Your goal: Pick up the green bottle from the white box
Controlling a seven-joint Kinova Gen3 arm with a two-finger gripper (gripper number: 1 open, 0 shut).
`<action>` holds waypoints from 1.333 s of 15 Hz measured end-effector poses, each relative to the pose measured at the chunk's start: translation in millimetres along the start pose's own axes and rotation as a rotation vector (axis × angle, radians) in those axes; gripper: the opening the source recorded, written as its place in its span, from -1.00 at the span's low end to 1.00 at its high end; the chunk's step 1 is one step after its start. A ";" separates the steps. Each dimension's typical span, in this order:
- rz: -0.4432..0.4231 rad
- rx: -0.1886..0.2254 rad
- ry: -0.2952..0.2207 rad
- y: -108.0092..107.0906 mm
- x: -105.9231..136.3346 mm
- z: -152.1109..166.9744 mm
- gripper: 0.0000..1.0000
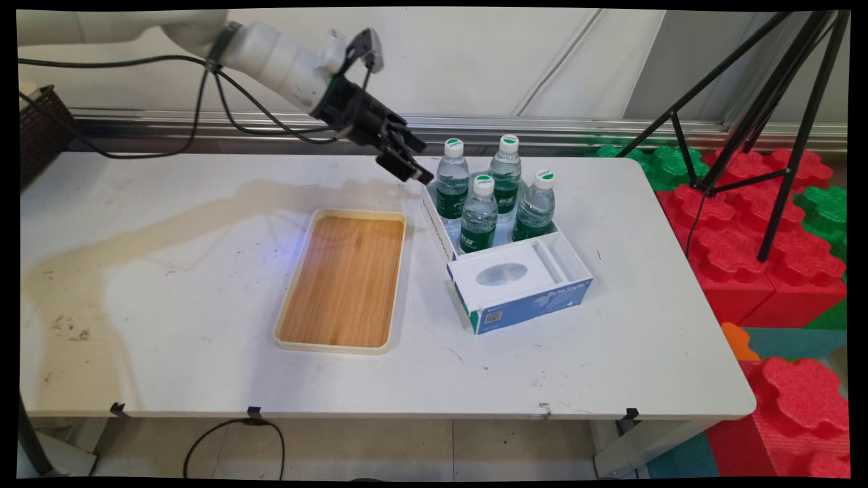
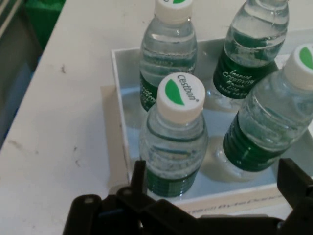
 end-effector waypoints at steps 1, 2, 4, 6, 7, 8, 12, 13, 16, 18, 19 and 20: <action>-0.003 -0.005 0.001 -0.9 0.0 6.0 1.00; -0.003 -0.007 0.004 -2.4 -0.2 12.4 1.00; -0.004 -0.007 0.008 -5.4 -0.3 22.2 1.00; -0.004 -0.001 0.009 -8.8 -1.1 30.2 1.00; -0.004 0.002 0.010 -10.5 -1.6 33.6 1.00; -0.004 0.006 0.009 -12.1 -2.2 36.9 1.00; -0.012 0.011 0.013 -17.0 -4.9 50.8 1.00; -0.015 0.008 0.016 -17.1 -5.1 53.8 1.00; -0.023 -0.003 0.028 -16.3 -4.3 59.6 1.00; -0.026 -0.007 0.035 -16.0 -3.6 62.2 1.00; -0.027 -0.008 0.039 -16.0 -3.3 63.8 1.00; -0.028 -0.009 0.042 -16.2 -3.3 64.9 1.00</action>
